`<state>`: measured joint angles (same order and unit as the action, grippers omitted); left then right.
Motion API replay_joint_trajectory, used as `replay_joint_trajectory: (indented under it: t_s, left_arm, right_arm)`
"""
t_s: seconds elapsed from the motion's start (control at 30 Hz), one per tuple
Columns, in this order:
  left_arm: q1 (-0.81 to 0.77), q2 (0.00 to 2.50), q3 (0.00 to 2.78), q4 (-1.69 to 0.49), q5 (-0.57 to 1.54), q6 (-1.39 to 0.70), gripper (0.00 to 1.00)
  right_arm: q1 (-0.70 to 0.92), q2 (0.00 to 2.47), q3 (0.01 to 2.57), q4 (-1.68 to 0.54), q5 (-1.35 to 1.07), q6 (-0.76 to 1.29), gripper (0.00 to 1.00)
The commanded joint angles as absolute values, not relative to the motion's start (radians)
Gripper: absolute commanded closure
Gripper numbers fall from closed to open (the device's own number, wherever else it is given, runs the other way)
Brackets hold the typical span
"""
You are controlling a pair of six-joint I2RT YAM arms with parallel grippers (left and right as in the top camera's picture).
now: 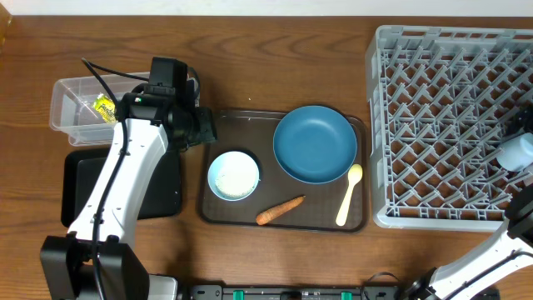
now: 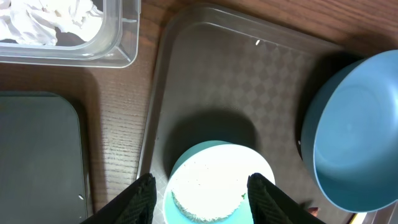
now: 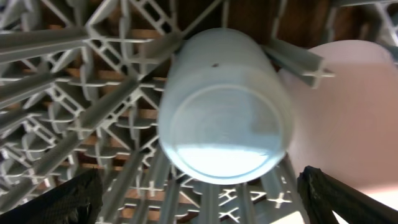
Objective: Sort waste into correct bins and load items into the dishwasher rack
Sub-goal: 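Reach the right gripper to the blue plate rim and grasp it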
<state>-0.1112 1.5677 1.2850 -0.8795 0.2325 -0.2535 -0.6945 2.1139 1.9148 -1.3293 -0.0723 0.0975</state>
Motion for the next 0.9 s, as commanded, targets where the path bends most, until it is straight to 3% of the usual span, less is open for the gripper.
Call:
replay_joint_trajectory:
  t_s: [0.0, 0.17, 0.4, 0.57, 0.87]
  left_arm:
    - [-0.108, 1.567, 1.292, -0.883, 0.223, -0.236, 0.5]
    - [-0.108, 1.567, 1.292, -0.883, 0.223, -0.236, 0.5]
    - [-0.108, 1.567, 1.292, -0.883, 0.223, -0.236, 0.5]
    - [-0.108, 1.567, 1.292, -0.893, 0.223, -0.236, 0.5]
    - [-0.108, 1.567, 1.292, -0.897, 0.223, -0.236, 0.5]
  right_arm:
    - [-0.67, 2.069, 1.911, -1.317, -0.14, 0.088, 0.01]
    - [-0.609, 1.958, 1.911, -1.281, -0.262, 0.027, 0.01]
    - [-0.402, 1.821, 1.911, -1.28, -0.466, -0.118, 0.01]
    - [-0.165, 1.805, 1.911, -1.277, -0.455, -0.184, 0.01]
    - [0.201, 1.947, 1.91, -1.229, -0.128, -0.102, 0.01]
